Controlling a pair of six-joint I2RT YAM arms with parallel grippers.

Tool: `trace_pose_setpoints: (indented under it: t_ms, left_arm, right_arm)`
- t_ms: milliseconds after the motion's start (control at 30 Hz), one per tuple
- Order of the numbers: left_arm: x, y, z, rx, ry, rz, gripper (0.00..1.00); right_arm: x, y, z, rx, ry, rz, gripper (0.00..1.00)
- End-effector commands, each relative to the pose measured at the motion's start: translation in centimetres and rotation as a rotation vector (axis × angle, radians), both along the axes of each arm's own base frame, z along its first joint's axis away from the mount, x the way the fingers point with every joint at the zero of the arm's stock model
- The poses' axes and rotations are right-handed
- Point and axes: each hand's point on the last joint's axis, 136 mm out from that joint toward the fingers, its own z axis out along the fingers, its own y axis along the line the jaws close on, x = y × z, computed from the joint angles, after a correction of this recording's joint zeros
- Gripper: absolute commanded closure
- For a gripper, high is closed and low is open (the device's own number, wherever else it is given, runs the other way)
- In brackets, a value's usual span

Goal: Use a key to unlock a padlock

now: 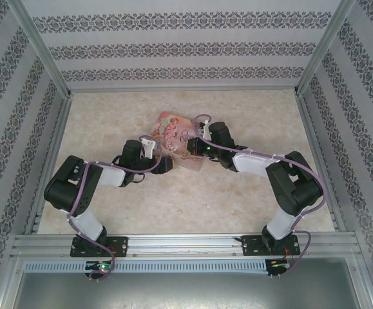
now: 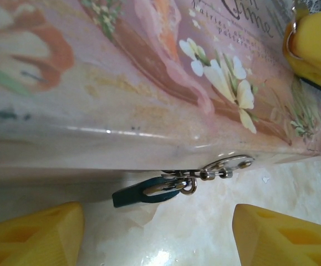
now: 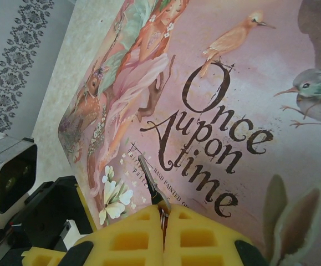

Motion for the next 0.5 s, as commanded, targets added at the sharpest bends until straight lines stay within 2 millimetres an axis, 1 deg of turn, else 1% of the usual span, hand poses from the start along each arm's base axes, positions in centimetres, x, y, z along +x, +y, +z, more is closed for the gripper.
trace_pose_setpoints:
  t_ms: [0,233,467]
  left_arm:
    - [0.5,-1.2,1.0,-0.006,-0.075,-0.053,0.30]
    - [0.5,-1.7,0.7,0.030,-0.072,-0.061,0.32]
    - [0.5,-2.6,0.5,0.048,-0.067,-0.075,0.37]
  right_arm:
    - [-3.2,-0.8,-4.7,-0.092,0.164,0.014,1.00]
    - [-3.3,-0.9,-4.8,-0.092,0.168,0.012,1.00]
    - [-3.2,-0.8,-4.9,-0.091,0.172,0.010,1.00]
